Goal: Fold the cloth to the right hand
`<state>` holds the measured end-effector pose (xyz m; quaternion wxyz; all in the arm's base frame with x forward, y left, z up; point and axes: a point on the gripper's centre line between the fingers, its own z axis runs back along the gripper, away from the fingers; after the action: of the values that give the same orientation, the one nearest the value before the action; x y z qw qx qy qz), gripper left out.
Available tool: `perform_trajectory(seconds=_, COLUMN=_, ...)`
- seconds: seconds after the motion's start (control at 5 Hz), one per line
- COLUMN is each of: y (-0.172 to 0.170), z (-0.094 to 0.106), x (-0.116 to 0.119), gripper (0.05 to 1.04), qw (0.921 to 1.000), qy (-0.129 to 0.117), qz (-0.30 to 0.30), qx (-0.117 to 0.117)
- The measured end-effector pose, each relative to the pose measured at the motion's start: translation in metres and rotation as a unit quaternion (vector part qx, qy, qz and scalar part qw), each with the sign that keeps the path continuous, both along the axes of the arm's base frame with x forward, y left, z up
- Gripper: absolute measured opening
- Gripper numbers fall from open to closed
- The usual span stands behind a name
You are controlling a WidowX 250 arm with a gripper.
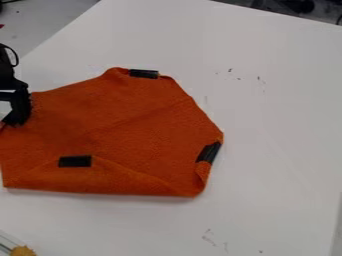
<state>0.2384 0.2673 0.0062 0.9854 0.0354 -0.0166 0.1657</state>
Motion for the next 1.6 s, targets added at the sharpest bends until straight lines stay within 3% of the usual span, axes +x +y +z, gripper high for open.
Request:
perform_trajectory(seconds=0.4, y=-0.004, z=0.0, x=0.007, gripper=0.404, qw=0.9999, qy=-0.003, qz=-0.015, qx=0.002)
perform_trajectory(seconds=0.6, y=-0.009, z=0.0, x=0.007, gripper=0.196, qw=0.9998, qy=-0.01, qz=-0.017, qx=0.003)
perform_trajectory(seconds=0.8, y=-0.016, z=0.004, x=0.006, gripper=0.097, qw=0.9996, qy=-0.009, qz=-0.023, qx=0.016)
perform_trajectory(seconds=1.0, y=-0.029, z=0.034, x=0.013, gripper=0.084, qw=0.9978, qy=-0.02, qz=-0.036, qx=0.052)
perform_trajectory(seconds=1.2, y=-0.06, z=0.049, x=0.031, gripper=0.084, qw=0.9958, qy=-0.037, qz=-0.06, qx=0.058)
perform_trajectory(seconds=1.6, y=-0.11, z=0.037, x=0.049, gripper=0.084, qw=0.9955, qy=-0.052, qz=-0.077, qx=0.017)
